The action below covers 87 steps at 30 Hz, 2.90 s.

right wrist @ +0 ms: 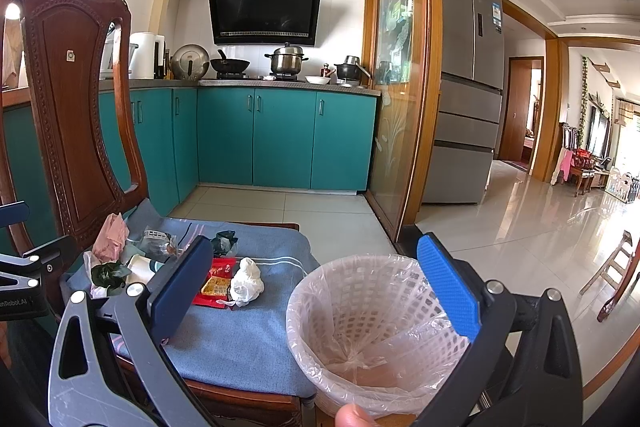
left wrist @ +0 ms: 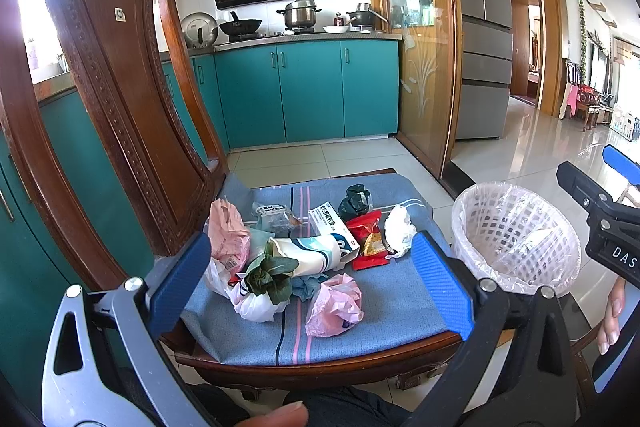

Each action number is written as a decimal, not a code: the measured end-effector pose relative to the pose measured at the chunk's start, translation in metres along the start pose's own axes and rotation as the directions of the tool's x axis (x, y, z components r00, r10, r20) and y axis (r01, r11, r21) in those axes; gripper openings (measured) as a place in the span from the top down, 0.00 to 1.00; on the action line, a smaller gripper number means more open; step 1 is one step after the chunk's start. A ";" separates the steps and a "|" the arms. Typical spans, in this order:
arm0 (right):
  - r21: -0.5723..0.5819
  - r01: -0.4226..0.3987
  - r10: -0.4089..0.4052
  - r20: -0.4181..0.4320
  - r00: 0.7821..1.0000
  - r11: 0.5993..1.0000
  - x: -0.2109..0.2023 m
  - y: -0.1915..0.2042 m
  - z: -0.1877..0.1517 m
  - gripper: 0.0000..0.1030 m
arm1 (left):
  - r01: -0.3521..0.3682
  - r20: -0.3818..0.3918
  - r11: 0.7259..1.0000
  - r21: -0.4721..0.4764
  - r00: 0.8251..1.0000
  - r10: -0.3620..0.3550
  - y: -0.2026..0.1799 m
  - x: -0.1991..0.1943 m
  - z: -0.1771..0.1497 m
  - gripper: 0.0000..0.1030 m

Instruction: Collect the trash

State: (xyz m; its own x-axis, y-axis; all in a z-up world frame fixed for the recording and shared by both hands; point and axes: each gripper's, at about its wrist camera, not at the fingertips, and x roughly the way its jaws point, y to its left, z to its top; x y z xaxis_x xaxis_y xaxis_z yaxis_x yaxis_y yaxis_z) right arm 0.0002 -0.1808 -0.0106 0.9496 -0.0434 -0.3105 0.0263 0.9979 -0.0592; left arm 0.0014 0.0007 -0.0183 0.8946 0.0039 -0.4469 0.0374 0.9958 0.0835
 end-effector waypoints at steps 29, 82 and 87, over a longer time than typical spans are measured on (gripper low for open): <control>-0.009 -0.001 0.001 -0.003 1.000 1.000 0.000 -0.002 0.001 0.03 | 0.005 -0.017 1.000 -0.001 1.000 -0.005 -0.001 0.000 0.004 0.03; -0.193 -0.238 0.181 -0.272 0.945 0.952 0.067 0.080 -0.027 0.03 | -0.086 -0.236 0.991 -0.105 0.970 0.059 0.060 0.045 -0.027 0.12; -0.193 -0.252 0.189 -0.294 0.937 0.948 0.072 0.085 -0.030 0.03 | -0.084 -0.269 0.990 -0.116 0.962 0.050 0.065 0.051 -0.034 0.20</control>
State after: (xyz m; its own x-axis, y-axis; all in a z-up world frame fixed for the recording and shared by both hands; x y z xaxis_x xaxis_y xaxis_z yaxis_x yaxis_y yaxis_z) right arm 0.0620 -0.1000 -0.0662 0.8030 0.1338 -0.5807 -0.2743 0.9481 -0.1608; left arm 0.0347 0.0690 -0.0658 0.7425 0.0779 -0.6653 -0.0893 0.9959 0.0169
